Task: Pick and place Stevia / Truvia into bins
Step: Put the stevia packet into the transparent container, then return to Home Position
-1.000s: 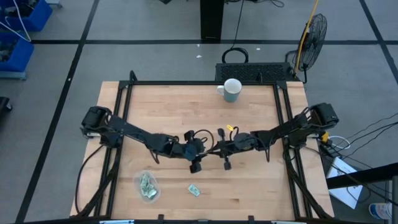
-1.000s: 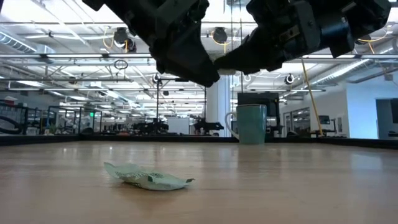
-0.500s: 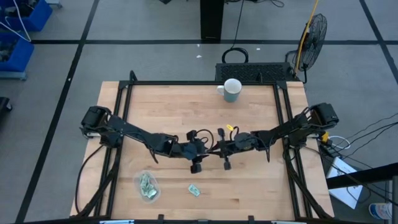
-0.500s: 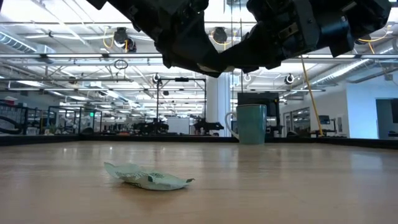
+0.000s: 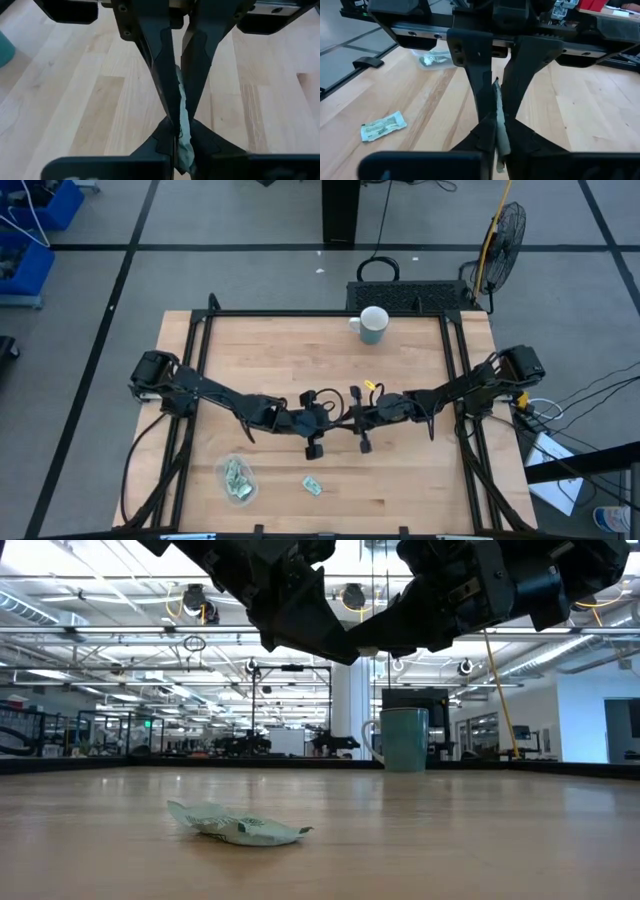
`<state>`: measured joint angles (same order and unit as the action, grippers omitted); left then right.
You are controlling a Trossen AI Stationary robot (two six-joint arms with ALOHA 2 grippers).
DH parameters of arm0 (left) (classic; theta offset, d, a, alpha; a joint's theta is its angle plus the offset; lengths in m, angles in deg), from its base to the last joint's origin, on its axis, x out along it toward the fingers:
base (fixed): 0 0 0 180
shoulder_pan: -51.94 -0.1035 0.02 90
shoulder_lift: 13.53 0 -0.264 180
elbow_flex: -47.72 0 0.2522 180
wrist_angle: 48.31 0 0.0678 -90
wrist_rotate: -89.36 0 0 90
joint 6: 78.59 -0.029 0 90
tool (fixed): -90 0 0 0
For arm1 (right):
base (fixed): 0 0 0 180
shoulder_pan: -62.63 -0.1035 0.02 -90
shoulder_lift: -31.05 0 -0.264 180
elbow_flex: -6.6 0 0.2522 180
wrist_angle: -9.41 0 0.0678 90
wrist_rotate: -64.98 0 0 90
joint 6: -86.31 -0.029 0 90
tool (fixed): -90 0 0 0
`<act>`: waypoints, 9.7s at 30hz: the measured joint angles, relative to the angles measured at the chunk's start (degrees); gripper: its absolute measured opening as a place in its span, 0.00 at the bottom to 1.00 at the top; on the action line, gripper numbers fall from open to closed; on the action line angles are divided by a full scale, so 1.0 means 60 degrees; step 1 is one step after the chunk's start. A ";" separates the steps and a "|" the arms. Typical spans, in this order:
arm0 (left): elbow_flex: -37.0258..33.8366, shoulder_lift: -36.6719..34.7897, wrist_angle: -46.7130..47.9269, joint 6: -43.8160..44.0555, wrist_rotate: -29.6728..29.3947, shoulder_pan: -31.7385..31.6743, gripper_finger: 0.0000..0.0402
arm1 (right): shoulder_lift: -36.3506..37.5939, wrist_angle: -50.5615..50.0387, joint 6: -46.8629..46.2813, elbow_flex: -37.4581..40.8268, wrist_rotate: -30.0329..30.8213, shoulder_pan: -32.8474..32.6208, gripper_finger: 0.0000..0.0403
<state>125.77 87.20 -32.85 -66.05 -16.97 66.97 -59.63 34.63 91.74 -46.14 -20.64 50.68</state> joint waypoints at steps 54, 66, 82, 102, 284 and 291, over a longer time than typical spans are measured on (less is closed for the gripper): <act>-0.1326 -0.1534 0.7875 1.3908 0.3464 0.5143 0.07 | 0.0186 0.0000 -0.0033 0.0018 -0.0004 -0.0463 0.27; -0.1326 -0.1534 0.7868 1.3187 0.3727 0.4290 0.15 | 0.0186 -0.0182 -0.0290 0.0018 -0.1011 -0.0802 0.32; -0.1010 -0.1866 0.7971 1.2914 0.6638 0.3687 0.23 | -0.0836 0.1686 -0.0584 0.0013 -0.1004 -0.2193 0.34; -0.0641 -0.3066 0.6838 0.9968 -0.3993 0.3541 0.08 | -0.5699 0.1572 -0.1258 -0.3812 -0.0994 -0.1836 0.34; 0.0893 -0.4891 1.1763 0.7658 -0.4290 0.1911 0.33 | 0.6406 -1.4265 -0.3534 -0.3653 0.5810 -0.2492 0.33; -0.0301 -0.5998 1.1854 0.9060 -0.5064 0.1880 0.33 | 0.9183 -1.2315 -0.3767 -0.0639 0.5768 -0.3059 0.33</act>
<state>123.97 51.21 38.27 -11.69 -47.35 78.25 -4.53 -39.26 69.14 -49.98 13.97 32.33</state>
